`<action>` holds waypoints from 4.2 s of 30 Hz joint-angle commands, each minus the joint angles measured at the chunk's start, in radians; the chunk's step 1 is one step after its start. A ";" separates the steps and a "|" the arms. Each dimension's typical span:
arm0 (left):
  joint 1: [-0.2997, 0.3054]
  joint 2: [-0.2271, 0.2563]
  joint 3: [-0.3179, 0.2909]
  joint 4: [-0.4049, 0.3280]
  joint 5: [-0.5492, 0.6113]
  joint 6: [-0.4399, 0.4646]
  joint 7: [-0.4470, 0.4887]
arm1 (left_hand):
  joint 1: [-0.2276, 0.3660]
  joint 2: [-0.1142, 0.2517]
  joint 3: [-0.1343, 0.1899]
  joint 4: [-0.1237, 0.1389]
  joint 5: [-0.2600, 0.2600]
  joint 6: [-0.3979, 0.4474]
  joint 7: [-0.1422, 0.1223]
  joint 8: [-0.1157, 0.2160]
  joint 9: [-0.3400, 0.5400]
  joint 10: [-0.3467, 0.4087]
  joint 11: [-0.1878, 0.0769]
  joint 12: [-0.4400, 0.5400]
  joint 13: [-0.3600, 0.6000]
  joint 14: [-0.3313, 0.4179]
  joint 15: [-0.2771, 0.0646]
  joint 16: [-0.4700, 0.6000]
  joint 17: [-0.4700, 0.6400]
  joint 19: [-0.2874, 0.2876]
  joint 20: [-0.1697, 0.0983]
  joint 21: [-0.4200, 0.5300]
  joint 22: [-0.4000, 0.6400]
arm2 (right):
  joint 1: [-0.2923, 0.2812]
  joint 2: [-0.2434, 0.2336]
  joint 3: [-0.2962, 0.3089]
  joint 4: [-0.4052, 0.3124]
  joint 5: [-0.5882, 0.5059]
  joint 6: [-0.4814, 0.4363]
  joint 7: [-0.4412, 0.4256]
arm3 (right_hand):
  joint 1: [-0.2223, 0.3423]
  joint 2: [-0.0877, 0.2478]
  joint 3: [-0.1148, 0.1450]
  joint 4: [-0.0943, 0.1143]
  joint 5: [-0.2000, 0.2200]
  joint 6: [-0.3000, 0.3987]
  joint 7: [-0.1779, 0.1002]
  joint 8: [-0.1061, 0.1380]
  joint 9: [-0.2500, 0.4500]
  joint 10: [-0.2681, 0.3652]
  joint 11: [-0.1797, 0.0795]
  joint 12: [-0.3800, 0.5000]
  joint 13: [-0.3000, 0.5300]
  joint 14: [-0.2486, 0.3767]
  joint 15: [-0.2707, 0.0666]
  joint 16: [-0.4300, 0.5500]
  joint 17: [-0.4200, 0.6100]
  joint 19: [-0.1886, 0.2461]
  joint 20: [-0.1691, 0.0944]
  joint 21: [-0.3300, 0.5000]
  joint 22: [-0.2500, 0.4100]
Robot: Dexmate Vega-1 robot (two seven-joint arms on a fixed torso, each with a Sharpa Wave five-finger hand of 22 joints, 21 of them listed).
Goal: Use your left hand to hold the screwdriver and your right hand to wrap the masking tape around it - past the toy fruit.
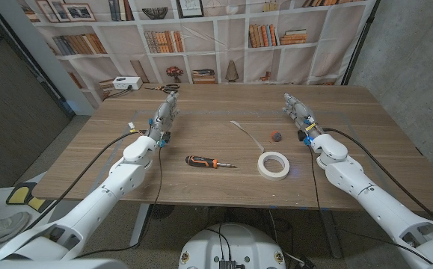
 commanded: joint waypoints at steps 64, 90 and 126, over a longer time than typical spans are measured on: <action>0.133 0.540 0.017 -0.824 0.592 0.594 -0.133 | 0.084 -0.063 0.004 -0.053 0.001 0.040 0.066 0.031 0.010 0.079 0.025 0.044 0.017 0.123 0.060 0.032 0.011 0.094 0.102 0.035 0.002 | -0.314 -0.144 0.085 -0.293 -0.485 0.117 -0.305 | 0.004 -0.001 -0.006 0.010 -0.004 0.047 0.019 0.013 0.003 0.076 0.017 0.022 -0.002 0.074 0.045 0.023 -0.007 0.034 0.030 0.012 0.005; -0.074 0.632 0.180 -0.978 0.802 0.850 -0.517 | 0.178 -0.062 0.022 -0.043 0.000 0.203 0.129 0.076 0.014 0.181 0.031 0.078 0.024 0.196 0.043 0.038 0.012 0.150 0.093 0.049 0.003 | -0.346 -0.090 0.105 -0.255 -0.495 0.172 -0.331 | 0.005 0.003 -0.007 0.011 -0.003 0.054 0.019 0.014 0.003 0.084 0.017 0.022 -0.002 0.077 0.046 0.022 -0.007 0.035 0.035 0.012 0.005; -0.040 0.508 0.327 -1.033 1.544 0.774 -0.872 | 0.430 -0.165 0.017 -0.055 0.034 0.293 0.124 0.105 0.030 0.257 -0.031 0.104 0.052 0.299 -0.019 0.049 0.021 0.198 0.068 0.053 0.003 | -0.415 -0.052 0.140 -0.239 -0.500 0.235 -0.377 | 0.000 0.013 -0.009 0.017 -0.002 0.070 0.022 0.016 0.003 0.102 0.022 0.024 -0.002 0.096 0.046 0.027 -0.006 0.046 0.032 0.015 0.005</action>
